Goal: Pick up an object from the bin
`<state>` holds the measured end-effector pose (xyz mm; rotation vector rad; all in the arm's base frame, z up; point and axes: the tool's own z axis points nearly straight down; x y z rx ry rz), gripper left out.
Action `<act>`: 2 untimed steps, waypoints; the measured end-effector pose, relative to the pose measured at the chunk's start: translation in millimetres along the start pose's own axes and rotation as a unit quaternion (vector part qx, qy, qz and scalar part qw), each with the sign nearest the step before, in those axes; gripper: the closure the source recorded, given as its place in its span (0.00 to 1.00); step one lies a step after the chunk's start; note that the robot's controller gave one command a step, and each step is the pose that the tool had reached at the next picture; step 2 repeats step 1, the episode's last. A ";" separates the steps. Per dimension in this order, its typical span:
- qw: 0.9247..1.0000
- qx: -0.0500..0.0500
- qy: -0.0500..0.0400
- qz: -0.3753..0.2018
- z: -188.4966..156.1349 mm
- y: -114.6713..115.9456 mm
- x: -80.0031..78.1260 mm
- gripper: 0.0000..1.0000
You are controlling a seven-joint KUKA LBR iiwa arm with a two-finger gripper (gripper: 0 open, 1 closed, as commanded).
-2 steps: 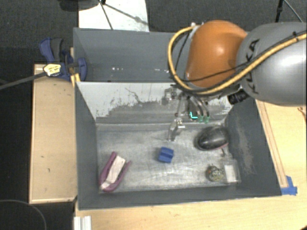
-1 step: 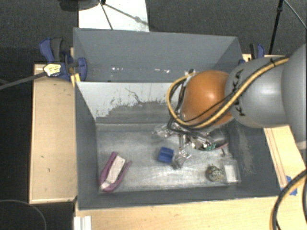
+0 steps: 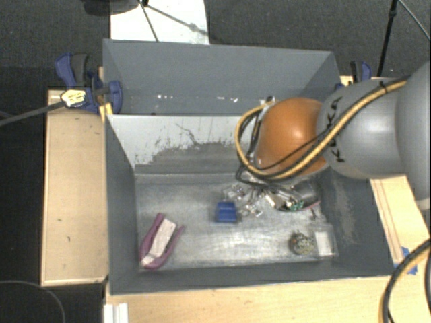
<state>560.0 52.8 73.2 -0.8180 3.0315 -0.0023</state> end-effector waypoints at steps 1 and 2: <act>0.995 0.001 -0.004 -0.103 -150.3 23.1 -3.8 1.00; 0.995 0.001 -0.004 -0.103 -150.3 23.1 -3.8 1.00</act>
Offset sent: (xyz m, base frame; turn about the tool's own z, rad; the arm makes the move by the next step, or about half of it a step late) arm -0.0108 0.0210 0.1456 -0.2061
